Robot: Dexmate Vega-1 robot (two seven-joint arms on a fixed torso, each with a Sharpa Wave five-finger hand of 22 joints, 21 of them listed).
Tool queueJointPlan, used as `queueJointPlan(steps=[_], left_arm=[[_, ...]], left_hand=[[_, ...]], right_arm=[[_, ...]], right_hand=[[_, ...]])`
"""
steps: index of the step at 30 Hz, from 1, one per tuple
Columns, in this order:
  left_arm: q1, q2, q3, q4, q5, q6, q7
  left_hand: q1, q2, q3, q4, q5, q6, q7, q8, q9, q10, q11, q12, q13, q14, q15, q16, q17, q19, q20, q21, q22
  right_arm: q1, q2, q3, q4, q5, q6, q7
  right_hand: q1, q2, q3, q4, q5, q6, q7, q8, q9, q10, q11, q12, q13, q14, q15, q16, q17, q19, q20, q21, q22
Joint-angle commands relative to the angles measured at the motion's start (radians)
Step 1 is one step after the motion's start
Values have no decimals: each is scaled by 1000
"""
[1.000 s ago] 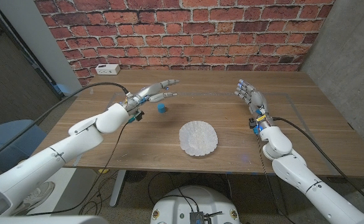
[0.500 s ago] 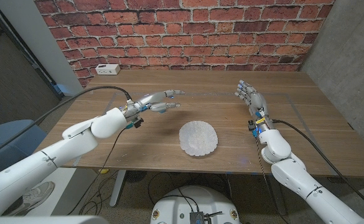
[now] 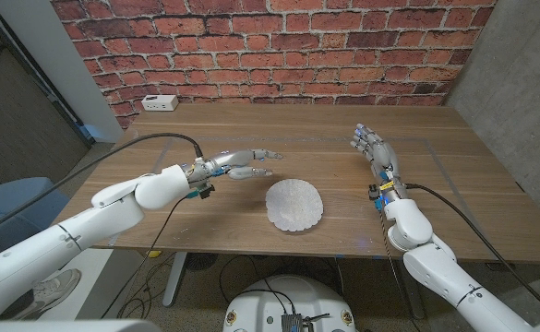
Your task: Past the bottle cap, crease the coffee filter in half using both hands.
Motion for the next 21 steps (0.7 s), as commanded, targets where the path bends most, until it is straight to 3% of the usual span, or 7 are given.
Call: queueJointPlan(steps=[1,14,21], left_arm=[[-19,2,28,-14,60,-4,-61],[-78,-19,91,-8,97,-2,-177],[-85,-15,100,-22,138,-3,-190]], left_hand=[[7,7,6,8,6,23,4,7,6,14,-4,0,-1,3,-4,5,5,-3,4,-3,5],[20,11,16,24,6,48,19,7,7,41,-3,3,-4,5,-2,8,7,-5,4,-5,7],[62,11,54,53,7,176,33,32,10,114,-8,17,-8,16,-6,14,6,-6,5,-4,8]], right_arm=[[-34,10,10,-1,-16,20,-20],[-42,18,19,23,-5,40,-12],[-48,25,25,32,8,49,-13]], right_hand=[[-2,-6,4,0,1,5,0,-1,1,11,-2,-3,0,8,-2,-4,2,2,2,-4,5],[-3,-5,5,1,1,4,0,-2,0,13,-1,-7,-3,9,-2,-5,-3,3,2,-5,5],[-2,-2,6,1,1,5,-1,-2,0,14,-1,-8,-4,8,-1,-5,-4,3,2,-6,5]])
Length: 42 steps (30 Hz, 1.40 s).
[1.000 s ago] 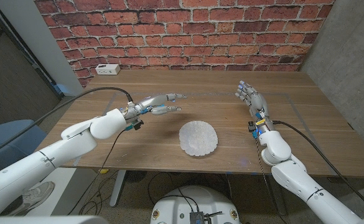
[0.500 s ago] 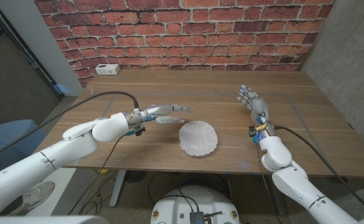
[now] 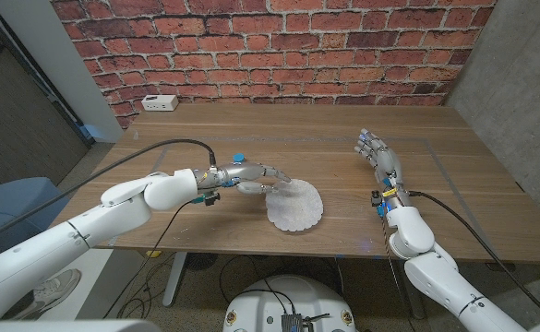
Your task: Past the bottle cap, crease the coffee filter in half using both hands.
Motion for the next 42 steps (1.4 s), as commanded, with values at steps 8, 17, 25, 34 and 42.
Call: queueJointPlan(steps=[8,17,25,34,42], left_arm=[[-28,7,34,-27,114,-10,-51],[-48,2,54,-27,158,-6,-96],[-70,-5,79,-41,217,29,-150],[-89,-22,103,-54,312,96,-184],[-114,-50,125,-39,390,171,-192]], left_hand=[[64,-11,27,12,3,201,49,37,9,143,14,37,3,48,-18,16,-3,12,-4,6,4],[81,-15,17,4,-1,310,72,47,10,260,3,65,3,80,-32,20,-6,18,-14,8,3],[90,-14,8,1,-2,355,93,40,9,348,17,80,2,131,-39,37,-4,16,-16,7,2],[86,-16,1,9,-3,351,104,20,9,385,19,77,2,167,-37,46,-2,19,-17,7,1],[70,-16,1,31,-4,300,101,-12,8,331,14,42,1,140,-40,29,0,5,-21,1,1]], right_arm=[[-11,15,13,27,22,21,2],[-4,23,15,39,25,30,4],[-4,26,16,46,32,31,6],[-2,29,16,57,37,36,8],[-7,21,13,46,7,9,-16]], right_hand=[[-3,-1,5,2,0,6,-1,-2,0,12,3,-3,-1,10,0,-4,0,3,2,-7,5],[-3,0,6,2,0,7,1,-3,-1,17,4,-4,-3,12,2,-4,-3,4,2,-7,5],[-4,2,7,3,0,9,1,-3,-1,21,5,-6,-5,17,3,-2,-6,6,3,-7,5],[-4,3,8,3,-1,11,2,-3,-1,22,4,-9,-7,20,5,-2,-9,7,5,-8,5],[-4,4,7,4,-1,14,1,-2,-1,26,5,-10,-8,22,7,-1,-10,7,6,-9,5]])
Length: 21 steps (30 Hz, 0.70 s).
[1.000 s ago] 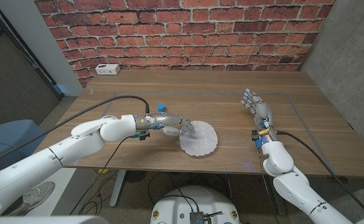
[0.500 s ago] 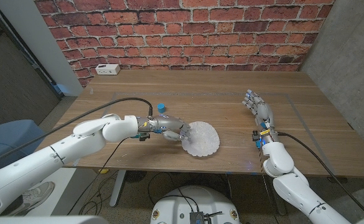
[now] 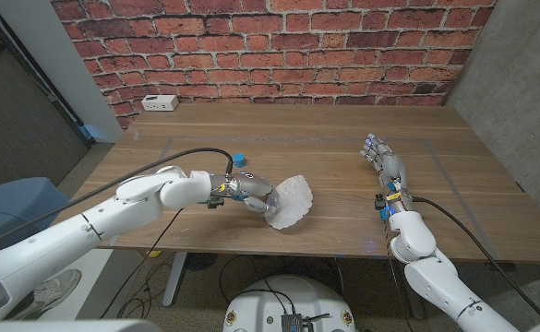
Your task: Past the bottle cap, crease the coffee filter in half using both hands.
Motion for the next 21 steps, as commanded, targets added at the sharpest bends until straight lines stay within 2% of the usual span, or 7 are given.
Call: queueJointPlan(steps=[1,6,9,10,12,14,21], left_arm=[[-34,-35,33,16,127,110,-31],[-59,-56,44,51,126,110,-13],[-71,-66,51,65,127,108,-4],[-74,-69,53,69,125,110,-3],[-81,-74,59,75,124,112,-3],[-87,-78,63,81,124,114,-1],[-105,-88,77,94,118,117,-4]], left_hand=[[-12,-2,0,12,-4,-15,-1,-10,4,-22,-2,-14,3,-14,-1,-7,5,-6,-3,-4,2],[-17,-3,-1,18,-5,-28,-7,-18,4,-34,0,-21,3,-17,0,-10,5,-8,-3,-5,2],[-20,-5,-2,21,-5,-30,-7,-19,4,-37,1,-24,3,-17,1,-11,5,-8,-3,-5,2],[-21,-4,-2,22,-5,-33,-10,-20,4,-37,1,-24,3,-18,1,-11,5,-8,-3,-5,2],[-22,-5,-2,23,-5,-34,-10,-21,4,-39,0,-26,3,-17,1,-12,5,-8,-4,-6,2],[-24,-5,-2,25,-5,-37,-11,-23,4,-42,3,-28,3,-18,1,-13,5,-9,-3,-6,2],[-24,-4,-3,25,-6,-54,-19,-31,4,-59,-2,-39,3,-28,-8,-20,3,-8,-2,-6,1]], right_arm=[[-6,-8,-3,-7,-31,-29,-26],[-17,-8,-4,-15,-63,-39,-56],[-25,-16,-8,-28,-94,-54,-74],[-30,-25,-8,-44,-106,-76,-83],[-39,-49,-13,-78,-130,-128,-90],[-47,-75,-19,-116,-144,-186,-91],[-65,-143,-39,-231,-216,-360,-121]], right_hand=[[-5,4,3,0,-1,18,2,-1,3,10,2,-2,1,7,3,0,-1,8,7,-1,5],[-9,8,2,5,-3,61,14,11,3,61,10,7,-3,72,11,26,-6,48,26,12,6],[-7,17,6,6,-5,178,44,35,2,174,27,32,-8,176,0,61,-15,126,31,35,8],[-2,20,9,4,-6,223,38,46,2,209,36,40,-9,204,-1,70,-17,142,26,40,9],[6,28,15,5,-7,325,65,59,1,332,47,71,-10,325,-8,115,-16,227,21,71,12],[14,31,18,2,-9,382,67,69,0,391,50,86,-11,369,-15,132,-16,261,16,84,13],[19,33,32,7,-10,328,59,20,-2,298,28,24,-17,288,-14,83,-32,216,2,59,8]])
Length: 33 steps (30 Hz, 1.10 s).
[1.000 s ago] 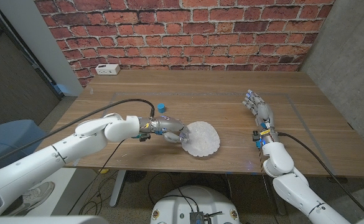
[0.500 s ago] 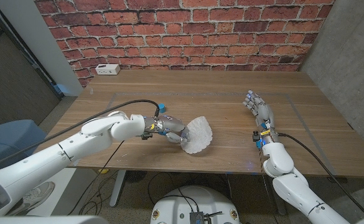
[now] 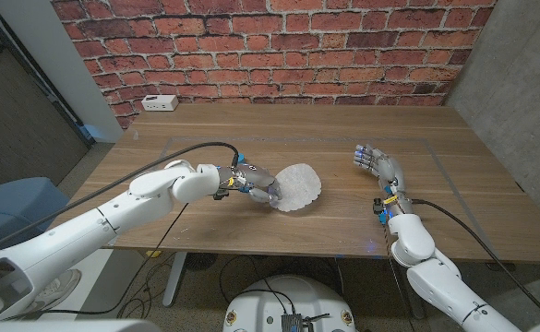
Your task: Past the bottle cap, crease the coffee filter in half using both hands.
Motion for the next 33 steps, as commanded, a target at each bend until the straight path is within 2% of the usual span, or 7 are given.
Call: queueJointPlan(steps=[1,6,12,15,25,30,33], left_arm=[[-42,-29,30,39,3,12,4],[-60,-40,44,52,1,-2,5],[-77,-49,58,63,2,-15,0],[-85,-54,64,68,4,-20,-1],[-109,-68,78,94,-7,-46,-3],[-116,-70,84,102,-4,-60,1],[-120,-73,86,105,-6,-63,-3]], left_hand=[[-8,2,2,5,-1,-12,-4,-4,4,-14,-3,-9,2,-10,-9,-8,2,-3,4,-2,3],[-4,7,5,4,0,-8,-14,-3,4,-13,-39,-14,2,-3,-15,-8,1,2,4,0,3],[-1,10,8,4,0,-3,-25,-2,4,-9,-46,-15,1,1,-11,-7,1,6,4,1,3],[0,11,8,6,0,-5,-25,-3,4,-16,-50,-20,1,1,-12,-8,2,8,4,1,3],[3,14,14,15,0,-41,-52,-15,3,-53,-59,-43,-2,2,-15,-8,5,12,6,2,3],[5,14,17,19,0,-51,-67,-17,2,-60,-64,-49,-3,4,-11,-8,6,14,7,3,3],[6,14,18,20,-1,-53,-69,-18,2,-62,-68,-51,-4,5,-13,-7,6,16,8,3,3]], right_arm=[[-32,-105,-30,-169,-123,-260,-53],[-21,-137,-55,-208,-161,-326,-48],[-5,-151,-86,-224,-183,-363,-36],[3,-147,-98,-209,-170,-343,-20],[39,-121,-147,-151,-166,-269,11],[50,-91,-164,-115,-160,-215,10],[58,-79,-172,-103,-150,-196,19]], right_hand=[[6,8,13,4,-3,-40,-6,-29,3,-51,-14,-34,-1,-51,-5,-28,-6,-32,-3,-19,-1],[6,10,10,6,-4,-41,-3,-35,3,-64,-21,-46,-1,-79,-10,-38,-4,-62,2,-34,-2],[13,14,14,5,-3,-66,-14,-49,4,-90,-27,-64,-2,-117,-14,-54,-5,-78,-2,-45,-4],[17,13,19,6,-4,-111,-27,-67,3,-144,-51,-95,-4,-159,-23,-78,-15,-89,-10,-55,-6],[21,13,13,8,-4,-219,-18,-80,3,-239,-59,-122,-8,-249,-23,-114,-24,-121,-29,-79,-7],[16,18,4,18,-3,-280,-30,-77,3,-308,-63,-127,-9,-318,-29,-131,-28,-165,-40,-100,-9],[-1,24,-5,39,-3,-309,-35,-77,3,-334,-65,-125,-9,-344,-26,-131,-26,-178,-40,-106,-9]])
